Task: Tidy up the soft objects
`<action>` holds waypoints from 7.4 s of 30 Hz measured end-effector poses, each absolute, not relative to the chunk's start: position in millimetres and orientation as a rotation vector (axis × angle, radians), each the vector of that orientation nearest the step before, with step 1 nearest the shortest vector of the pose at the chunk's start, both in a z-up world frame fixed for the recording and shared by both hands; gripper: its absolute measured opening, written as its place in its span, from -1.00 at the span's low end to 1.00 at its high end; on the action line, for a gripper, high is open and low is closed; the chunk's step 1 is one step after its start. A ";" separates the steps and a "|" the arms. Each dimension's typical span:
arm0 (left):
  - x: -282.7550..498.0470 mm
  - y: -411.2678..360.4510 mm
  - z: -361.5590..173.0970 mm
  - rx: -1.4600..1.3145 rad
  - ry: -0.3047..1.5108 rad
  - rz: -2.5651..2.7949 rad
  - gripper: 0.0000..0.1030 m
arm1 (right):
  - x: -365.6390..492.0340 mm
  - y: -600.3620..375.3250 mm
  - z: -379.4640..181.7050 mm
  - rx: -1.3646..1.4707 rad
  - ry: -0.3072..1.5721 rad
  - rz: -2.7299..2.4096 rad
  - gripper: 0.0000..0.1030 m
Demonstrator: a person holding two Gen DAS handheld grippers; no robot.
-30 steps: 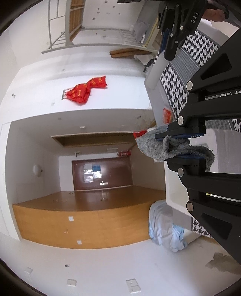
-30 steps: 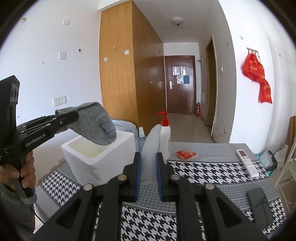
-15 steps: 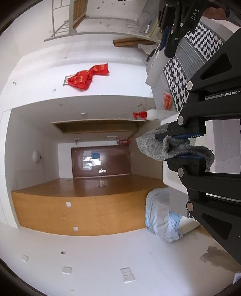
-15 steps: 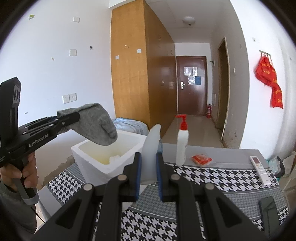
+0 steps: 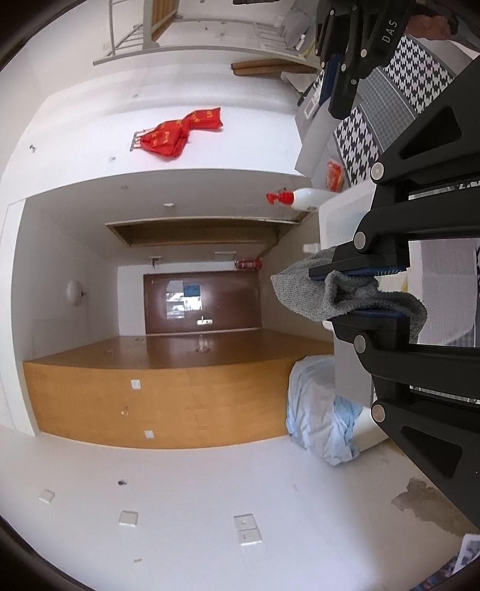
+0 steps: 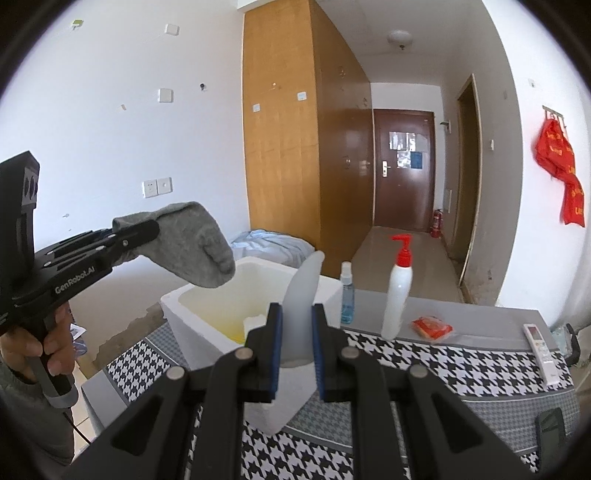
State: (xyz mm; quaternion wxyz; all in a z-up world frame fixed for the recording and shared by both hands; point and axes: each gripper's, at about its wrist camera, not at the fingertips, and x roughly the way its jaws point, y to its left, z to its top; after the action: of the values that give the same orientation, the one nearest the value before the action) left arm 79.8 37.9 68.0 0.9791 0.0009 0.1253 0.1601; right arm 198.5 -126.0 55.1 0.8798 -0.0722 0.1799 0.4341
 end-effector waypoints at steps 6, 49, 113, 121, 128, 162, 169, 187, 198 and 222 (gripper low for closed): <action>73.2 48.4 69.5 -0.003 0.248 0.355 -0.72 | 198.6 -105.8 53.9 -0.164 0.386 0.935 -0.64; 49.3 96.2 56.1 -0.053 0.263 0.468 -0.72 | 211.9 -41.2 35.7 -0.195 0.437 0.966 0.36; 118.1 35.8 58.7 -0.021 0.320 0.255 -0.72 | 216.9 -145.9 39.9 -0.131 0.378 0.758 0.88; 126.2 34.8 55.0 -0.023 0.337 0.245 -0.72 | 217.2 -151.6 37.6 -0.131 0.380 0.745 0.88; 138.8 36.9 47.9 -0.027 0.366 0.250 -0.72 | 220.0 -155.3 33.7 -0.129 0.390 0.733 0.88; 114.1 20.2 49.2 -0.040 0.329 0.272 0.98 | 202.2 -173.9 40.7 -0.109 0.359 0.721 0.88; 99.2 10.3 49.9 -0.034 0.318 0.270 0.98 | 191.0 -181.2 43.1 -0.105 0.347 0.721 0.88; 72.8 -11.1 53.5 -0.021 0.293 0.278 0.98 | 159.3 -198.3 52.9 -0.098 0.307 0.707 0.88; 59.4 -21.3 51.6 -0.010 0.277 0.272 0.98 | 143.0 -207.3 53.8 -0.090 0.275 0.705 0.88; 28.8 -34.4 41.6 -0.013 0.231 0.277 0.98 | 123.8 -213.7 44.0 -0.091 0.231 0.735 0.88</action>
State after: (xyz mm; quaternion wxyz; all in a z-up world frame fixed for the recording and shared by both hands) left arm 28.8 -34.4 41.6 0.9837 -0.0064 0.1150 0.1379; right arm 123.8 -213.7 44.0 0.9256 -0.0444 0.1128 0.3585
